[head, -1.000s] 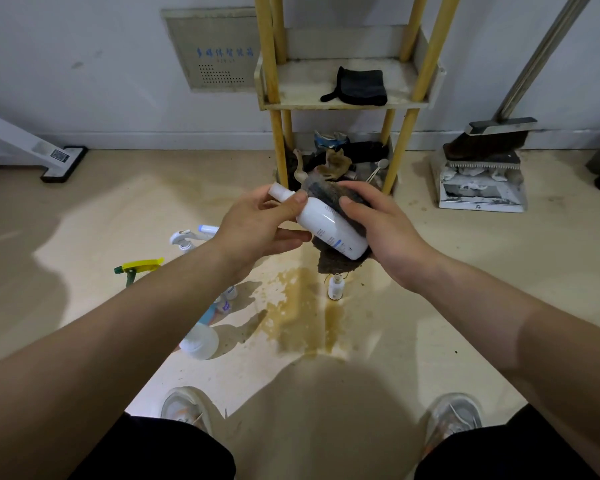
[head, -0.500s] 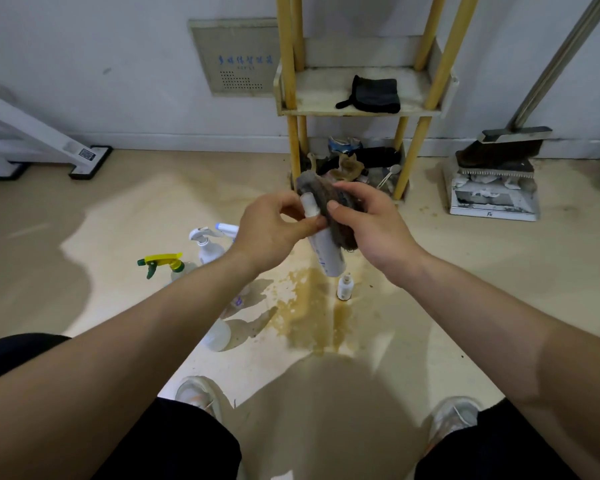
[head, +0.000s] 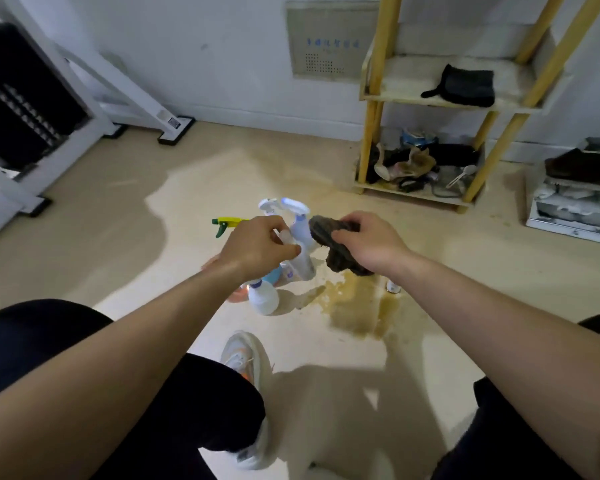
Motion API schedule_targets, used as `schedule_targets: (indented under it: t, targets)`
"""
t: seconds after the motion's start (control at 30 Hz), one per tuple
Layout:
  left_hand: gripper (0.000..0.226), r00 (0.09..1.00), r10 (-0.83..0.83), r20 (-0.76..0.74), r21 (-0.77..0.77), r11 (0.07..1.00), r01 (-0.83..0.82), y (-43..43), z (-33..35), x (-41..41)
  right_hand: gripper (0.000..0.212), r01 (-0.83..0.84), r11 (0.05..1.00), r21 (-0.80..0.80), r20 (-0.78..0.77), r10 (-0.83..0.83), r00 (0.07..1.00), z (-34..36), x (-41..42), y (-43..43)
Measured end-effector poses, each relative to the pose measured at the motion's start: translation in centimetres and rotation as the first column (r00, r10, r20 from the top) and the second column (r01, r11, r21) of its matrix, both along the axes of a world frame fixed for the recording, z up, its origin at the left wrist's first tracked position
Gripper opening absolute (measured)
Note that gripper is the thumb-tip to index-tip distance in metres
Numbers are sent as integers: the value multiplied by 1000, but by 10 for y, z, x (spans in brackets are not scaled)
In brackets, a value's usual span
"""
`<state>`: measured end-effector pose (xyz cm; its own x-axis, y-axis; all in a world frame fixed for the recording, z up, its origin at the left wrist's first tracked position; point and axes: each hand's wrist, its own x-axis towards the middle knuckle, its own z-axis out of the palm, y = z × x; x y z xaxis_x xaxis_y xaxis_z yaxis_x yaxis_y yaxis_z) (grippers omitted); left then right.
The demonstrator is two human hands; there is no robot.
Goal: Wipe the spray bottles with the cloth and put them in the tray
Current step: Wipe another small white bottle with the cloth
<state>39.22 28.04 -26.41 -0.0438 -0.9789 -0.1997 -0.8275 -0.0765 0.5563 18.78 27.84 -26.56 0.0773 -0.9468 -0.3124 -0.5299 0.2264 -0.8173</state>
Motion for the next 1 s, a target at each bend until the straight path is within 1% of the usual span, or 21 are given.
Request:
schedule_targets:
  t: [0.1, 0.23, 0.33, 0.43, 0.63, 0.73, 0.8, 1.0]
  targets:
    - [12, 996, 15, 84, 85, 996, -23, 10, -21, 21, 12, -104, 993, 59, -61, 108, 992, -18, 25, 3]
    - [22, 984, 13, 180, 111, 993, -34, 20, -64, 36, 17, -225, 966, 125, -171, 244, 955, -37, 50, 3]
    - [24, 947, -55, 316, 116, 993, 19, 26, -102, 44, 19, -281, 945, 169, -257, 318, 913, -58, 63, 0]
    - [21, 939, -68, 337, 163, 987, 13, 27, -136, 50, 23, -298, 927, 229, -290, 357, 888, -84, 71, -5]
    - [24, 951, -43, 306, 212, 977, -24, 21, -195, 54, 16, -279, 908, 313, -310, 375, 874, -142, 69, -15]
    - [28, 926, -76, 370, 230, 973, -12, 19, -217, 54, 16, -256, 914, 314, -319, 356, 878, -163, 62, -20]
    - [29, 919, -85, 386, 255, 967, -18, 20, -227, 55, 16, -243, 916, 319, -315, 345, 884, -172, 58, -22]
    - [30, 891, -101, 443, 260, 965, -20, 25, -244, 62, 13, -172, 923, 345, -238, 263, 935, -184, 46, -22]
